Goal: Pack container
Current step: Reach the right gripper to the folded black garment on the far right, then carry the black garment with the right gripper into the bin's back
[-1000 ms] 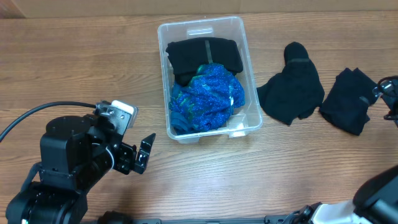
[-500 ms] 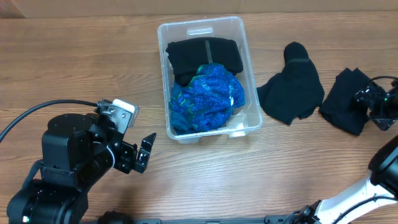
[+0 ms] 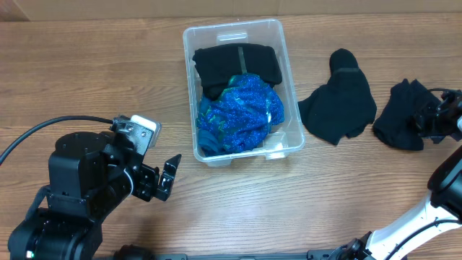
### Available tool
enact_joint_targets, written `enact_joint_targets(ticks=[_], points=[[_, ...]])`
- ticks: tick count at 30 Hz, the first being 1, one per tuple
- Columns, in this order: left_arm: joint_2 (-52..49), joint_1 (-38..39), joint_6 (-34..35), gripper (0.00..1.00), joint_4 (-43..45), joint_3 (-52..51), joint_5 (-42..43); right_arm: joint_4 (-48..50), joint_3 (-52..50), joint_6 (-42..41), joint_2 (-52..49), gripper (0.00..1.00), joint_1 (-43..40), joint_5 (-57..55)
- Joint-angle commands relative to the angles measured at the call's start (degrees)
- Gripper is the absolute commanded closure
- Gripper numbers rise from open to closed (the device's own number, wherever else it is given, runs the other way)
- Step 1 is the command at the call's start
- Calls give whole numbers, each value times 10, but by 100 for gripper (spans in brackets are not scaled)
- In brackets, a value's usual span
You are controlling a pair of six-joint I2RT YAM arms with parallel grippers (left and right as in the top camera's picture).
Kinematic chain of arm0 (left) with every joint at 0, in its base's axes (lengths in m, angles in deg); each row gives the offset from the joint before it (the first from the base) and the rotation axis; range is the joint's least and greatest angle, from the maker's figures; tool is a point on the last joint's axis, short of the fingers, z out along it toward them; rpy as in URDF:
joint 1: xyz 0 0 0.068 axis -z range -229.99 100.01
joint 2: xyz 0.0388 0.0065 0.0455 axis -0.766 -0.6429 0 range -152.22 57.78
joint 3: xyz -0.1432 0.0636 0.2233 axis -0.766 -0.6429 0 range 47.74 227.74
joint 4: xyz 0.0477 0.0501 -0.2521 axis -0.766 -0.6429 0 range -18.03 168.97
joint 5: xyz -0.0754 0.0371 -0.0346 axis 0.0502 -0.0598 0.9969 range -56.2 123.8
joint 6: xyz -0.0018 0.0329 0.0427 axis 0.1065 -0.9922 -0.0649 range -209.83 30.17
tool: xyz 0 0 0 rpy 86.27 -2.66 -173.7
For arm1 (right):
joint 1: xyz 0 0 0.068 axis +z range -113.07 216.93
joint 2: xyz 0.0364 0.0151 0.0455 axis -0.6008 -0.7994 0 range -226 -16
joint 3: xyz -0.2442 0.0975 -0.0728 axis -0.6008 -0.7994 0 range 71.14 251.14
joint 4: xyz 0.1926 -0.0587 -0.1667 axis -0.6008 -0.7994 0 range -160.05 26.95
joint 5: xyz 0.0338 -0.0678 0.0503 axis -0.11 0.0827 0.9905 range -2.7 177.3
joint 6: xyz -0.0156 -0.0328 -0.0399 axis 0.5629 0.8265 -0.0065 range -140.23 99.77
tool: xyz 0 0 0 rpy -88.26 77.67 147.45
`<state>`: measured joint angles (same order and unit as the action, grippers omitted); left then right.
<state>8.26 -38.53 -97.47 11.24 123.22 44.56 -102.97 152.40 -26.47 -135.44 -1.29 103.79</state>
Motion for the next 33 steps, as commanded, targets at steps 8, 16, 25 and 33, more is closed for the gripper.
enact_joint_targets(ticks=[8, 16, 25, 33], points=[[0, -3, -7, 0, 2, 8, 9, -231, 300, -52, 66, 96, 22, 13], [0, -3, -7, 0, 2, 8, 8, -308, 403, -15, 166, 96, 179, 90], [0, -3, -7, 0, 2, 8, 9, -330, 402, 67, 166, 96, 499, 117], [0, -3, -7, 0, 2, 8, 9, -208, 371, -90, 131, 96, 603, 116]])
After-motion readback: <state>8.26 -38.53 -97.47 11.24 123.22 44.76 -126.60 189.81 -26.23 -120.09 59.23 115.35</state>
